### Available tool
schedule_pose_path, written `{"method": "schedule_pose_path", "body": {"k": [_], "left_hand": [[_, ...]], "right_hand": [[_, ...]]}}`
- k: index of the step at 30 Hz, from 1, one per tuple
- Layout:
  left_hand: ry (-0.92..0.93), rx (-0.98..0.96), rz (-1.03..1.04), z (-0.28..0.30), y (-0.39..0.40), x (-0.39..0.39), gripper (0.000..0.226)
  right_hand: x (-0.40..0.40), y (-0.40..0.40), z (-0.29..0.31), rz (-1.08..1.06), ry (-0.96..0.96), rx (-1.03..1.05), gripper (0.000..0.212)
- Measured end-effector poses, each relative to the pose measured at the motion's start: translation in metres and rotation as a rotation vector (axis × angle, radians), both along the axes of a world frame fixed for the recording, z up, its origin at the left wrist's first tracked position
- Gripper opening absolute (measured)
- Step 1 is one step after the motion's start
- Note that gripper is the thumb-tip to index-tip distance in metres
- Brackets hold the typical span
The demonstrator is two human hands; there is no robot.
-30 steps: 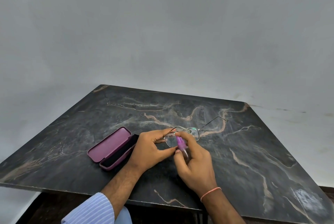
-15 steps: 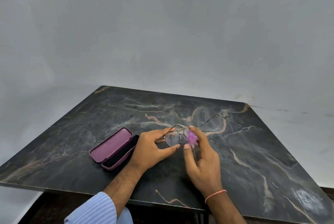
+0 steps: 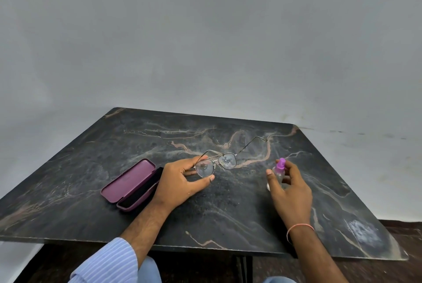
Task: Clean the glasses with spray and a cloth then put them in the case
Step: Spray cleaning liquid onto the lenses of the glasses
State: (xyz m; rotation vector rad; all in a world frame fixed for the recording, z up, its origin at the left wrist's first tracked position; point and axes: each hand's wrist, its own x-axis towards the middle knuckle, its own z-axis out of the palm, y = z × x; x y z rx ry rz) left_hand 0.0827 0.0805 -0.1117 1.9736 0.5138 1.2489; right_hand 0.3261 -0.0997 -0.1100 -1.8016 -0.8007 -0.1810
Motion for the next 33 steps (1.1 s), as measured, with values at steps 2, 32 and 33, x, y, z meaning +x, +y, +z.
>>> {"method": "schedule_pose_path", "body": {"k": [2,32,33], "left_hand": [[-0.003,0.006,0.004,0.0,-0.001,-0.001,0.062],[0.141,0.55,-0.044,0.004,-0.016,-0.045,0.06],[0.153,0.556,-0.033,0.005,-0.015,-0.046,0.059]], "right_hand": [[-0.001,0.0,0.0,-0.001,0.019,-0.048,0.037],[-0.036,-0.023,0.061,0.685,1.126,-0.134,0.04],[-0.036,-0.022,0.059,0.694,1.124,-0.134,0.039]]}}
